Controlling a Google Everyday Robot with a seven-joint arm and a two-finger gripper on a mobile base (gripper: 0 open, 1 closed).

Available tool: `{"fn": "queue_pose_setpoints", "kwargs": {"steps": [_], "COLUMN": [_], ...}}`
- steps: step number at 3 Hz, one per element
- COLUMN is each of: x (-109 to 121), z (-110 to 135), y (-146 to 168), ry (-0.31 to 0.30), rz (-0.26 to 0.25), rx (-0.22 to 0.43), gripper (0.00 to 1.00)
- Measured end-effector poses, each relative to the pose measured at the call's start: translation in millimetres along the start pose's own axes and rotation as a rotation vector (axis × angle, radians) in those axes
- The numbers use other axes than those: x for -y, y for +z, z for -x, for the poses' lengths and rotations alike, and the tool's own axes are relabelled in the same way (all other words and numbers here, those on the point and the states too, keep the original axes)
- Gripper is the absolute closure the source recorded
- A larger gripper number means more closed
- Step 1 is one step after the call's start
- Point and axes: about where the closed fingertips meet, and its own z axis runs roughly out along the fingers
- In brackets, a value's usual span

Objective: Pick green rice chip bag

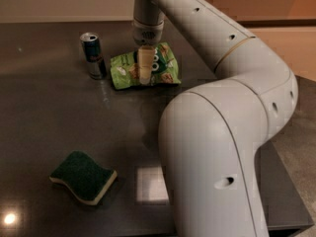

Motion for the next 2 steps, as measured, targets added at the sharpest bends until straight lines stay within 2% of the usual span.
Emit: {"fn": "queue_pose_setpoints", "kwargs": {"steps": [1, 2], "x": [1.1, -2.9], "z": [6.8, 10.2], "y": [7.9, 12.1], "ry": [-0.011, -0.021], "rz": [0.021, 0.044], "rx": [-0.013, -0.030], "gripper": [0.18, 0.43]}}
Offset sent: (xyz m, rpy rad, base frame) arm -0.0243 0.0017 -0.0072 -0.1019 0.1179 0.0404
